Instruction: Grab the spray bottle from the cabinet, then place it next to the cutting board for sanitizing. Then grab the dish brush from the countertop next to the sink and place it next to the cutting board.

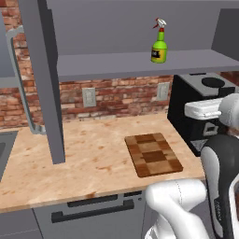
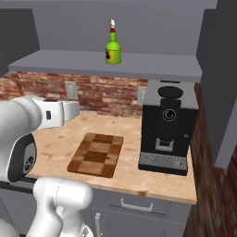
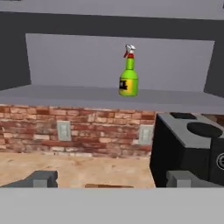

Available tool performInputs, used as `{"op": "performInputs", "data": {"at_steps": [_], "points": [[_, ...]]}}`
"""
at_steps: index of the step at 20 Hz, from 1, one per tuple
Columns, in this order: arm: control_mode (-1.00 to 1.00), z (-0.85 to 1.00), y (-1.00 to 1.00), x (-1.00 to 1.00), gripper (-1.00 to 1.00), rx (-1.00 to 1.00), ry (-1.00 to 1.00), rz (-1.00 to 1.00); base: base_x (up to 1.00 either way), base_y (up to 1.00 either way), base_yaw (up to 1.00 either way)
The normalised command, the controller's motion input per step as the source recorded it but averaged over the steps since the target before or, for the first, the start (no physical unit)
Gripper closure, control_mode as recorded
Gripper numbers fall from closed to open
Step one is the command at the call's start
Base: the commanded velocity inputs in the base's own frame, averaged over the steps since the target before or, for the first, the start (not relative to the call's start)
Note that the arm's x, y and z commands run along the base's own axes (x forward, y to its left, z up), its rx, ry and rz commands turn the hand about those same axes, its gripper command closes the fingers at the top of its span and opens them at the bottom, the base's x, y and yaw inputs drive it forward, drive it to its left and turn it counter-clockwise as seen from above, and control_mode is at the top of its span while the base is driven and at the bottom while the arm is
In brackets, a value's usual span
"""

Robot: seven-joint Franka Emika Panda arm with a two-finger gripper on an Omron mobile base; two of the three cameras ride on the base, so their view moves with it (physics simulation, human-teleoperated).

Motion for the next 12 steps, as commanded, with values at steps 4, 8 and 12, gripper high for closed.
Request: {"op": "performInputs", "data": {"at_steps": [4, 8, 12], "points": [[-1.00, 0.88, -0.06, -0.24, -1.00, 0.00, -0.36, 0.00, 0.00, 0.00, 0.00], [-1.00, 0.82, 0.00, -0.02, -1.00, 0.00, -0.24, 0.00, 0.00, 0.00, 0.00], [-1.00, 0.36, -0.17, 0.29, -1.00, 0.02, -0.01, 0.00, 0.00, 0.00, 0.00]]}}
